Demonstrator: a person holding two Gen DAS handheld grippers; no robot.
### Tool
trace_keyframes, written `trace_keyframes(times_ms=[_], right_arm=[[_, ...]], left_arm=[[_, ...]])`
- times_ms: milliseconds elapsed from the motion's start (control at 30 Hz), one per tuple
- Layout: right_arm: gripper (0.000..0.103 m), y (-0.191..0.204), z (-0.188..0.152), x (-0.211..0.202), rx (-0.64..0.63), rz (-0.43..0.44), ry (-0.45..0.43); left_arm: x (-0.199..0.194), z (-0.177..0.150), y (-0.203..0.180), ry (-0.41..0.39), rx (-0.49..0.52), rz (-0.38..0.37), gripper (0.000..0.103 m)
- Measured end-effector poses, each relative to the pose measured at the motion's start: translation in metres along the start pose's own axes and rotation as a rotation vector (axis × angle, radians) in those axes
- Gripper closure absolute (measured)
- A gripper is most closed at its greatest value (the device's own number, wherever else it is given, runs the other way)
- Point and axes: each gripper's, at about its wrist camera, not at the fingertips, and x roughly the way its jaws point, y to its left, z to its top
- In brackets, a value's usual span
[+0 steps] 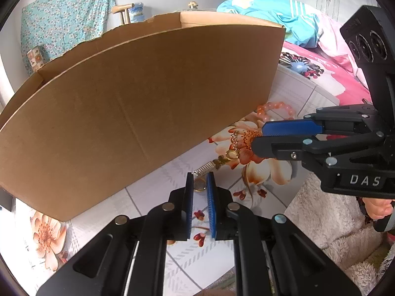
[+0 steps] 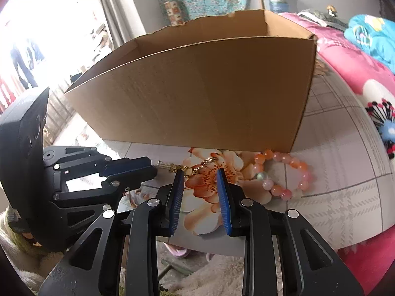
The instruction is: Organize jewelry
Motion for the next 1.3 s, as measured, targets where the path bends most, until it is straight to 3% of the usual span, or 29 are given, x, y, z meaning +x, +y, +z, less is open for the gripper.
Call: trace_keyframes(times_ms=[400, 967, 1033, 1100, 1300], right_arm=[[0.079, 0.014, 0.005, 0.015, -0.180, -0.017, 0.031], [0.093, 0.021, 0.019, 0.028, -0.373, -0.030, 0.084], [0.094, 0.023, 0.021, 0.026, -0.384, -0.028, 0.086], [0.103, 0.022, 0.021, 0.024, -0.378, -0.022, 0.080], [0.103, 0.020, 0.020, 0.027, -0.346, -0.012, 0.084]], left_arm=[[-0.008, -0.008, 0.019, 0.004, -0.067, 0.028, 0.093], [-0.007, -0.010, 0.027, 0.009, -0.079, 0.015, 0.093], [-0.007, -0.010, 0.027, 0.008, -0.078, 0.016, 0.093], [-0.007, -0.010, 0.026, 0.006, -0.075, 0.018, 0.093], [-0.006, -0.011, 0.025, 0.006, -0.064, 0.019, 0.093]])
